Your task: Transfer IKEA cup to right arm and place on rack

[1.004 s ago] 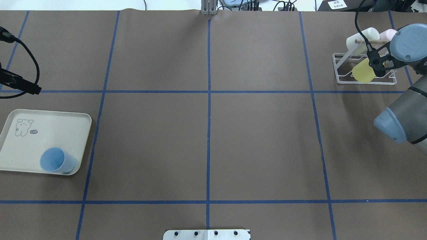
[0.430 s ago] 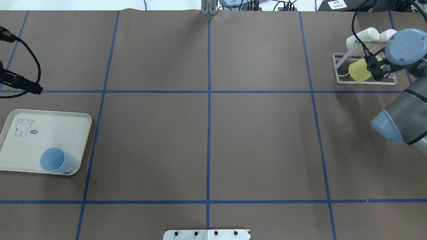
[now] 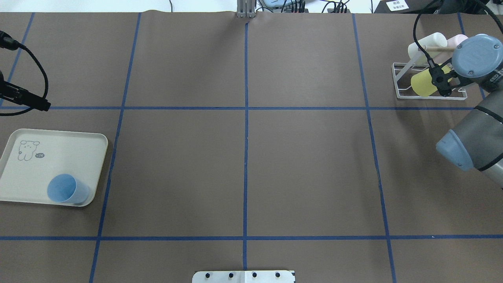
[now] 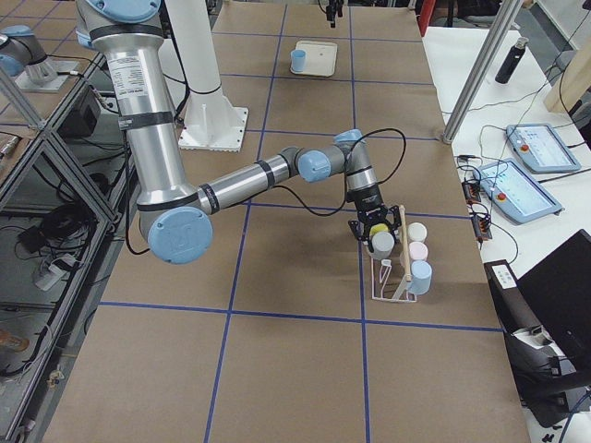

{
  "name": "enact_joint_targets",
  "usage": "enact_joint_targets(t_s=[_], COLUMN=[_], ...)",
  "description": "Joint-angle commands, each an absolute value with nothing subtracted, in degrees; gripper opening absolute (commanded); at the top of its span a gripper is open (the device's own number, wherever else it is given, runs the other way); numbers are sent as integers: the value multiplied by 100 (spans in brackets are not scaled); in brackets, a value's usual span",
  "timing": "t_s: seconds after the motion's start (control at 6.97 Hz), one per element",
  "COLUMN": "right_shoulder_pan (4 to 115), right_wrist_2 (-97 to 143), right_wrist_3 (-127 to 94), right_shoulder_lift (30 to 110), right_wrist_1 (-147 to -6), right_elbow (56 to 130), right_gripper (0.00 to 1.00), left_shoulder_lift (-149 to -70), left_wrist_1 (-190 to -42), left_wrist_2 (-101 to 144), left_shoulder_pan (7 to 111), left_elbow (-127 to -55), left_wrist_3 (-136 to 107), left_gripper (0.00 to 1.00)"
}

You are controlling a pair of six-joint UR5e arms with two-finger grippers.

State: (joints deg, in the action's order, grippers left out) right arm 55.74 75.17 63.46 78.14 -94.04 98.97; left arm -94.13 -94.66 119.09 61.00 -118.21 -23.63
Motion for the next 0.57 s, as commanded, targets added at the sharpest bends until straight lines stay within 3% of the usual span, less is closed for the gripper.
enact_joint_targets(t_s=[0.0, 0.14, 0.29, 0.43], right_shoulder_pan=[5529, 5511, 5511, 5511], right_wrist_2=[7366, 7365, 7365, 7383], right_wrist_3=[6354, 6354, 6424, 6799], right_shoulder_lift=[7744, 7656, 7551, 7445], right_wrist_1=[-9413, -9413, -9413, -9404], right_elbow=[9792, 9661, 9607, 9537], right_gripper=[50, 54, 66, 99], left_shoulder_lift=[-9413, -9413, -9413, -9413], left_wrist_1=[-9466, -9466, -9466, -9466], left_wrist_2=[11909, 11909, 11909, 11909], left_shoulder_pan=[6100, 6100, 6100, 6100], left_elbow=[-11813, -11821, -11813, -11821], left_wrist_3=[-2364, -2364, -2364, -2364], left_gripper=[100, 100, 100, 100])
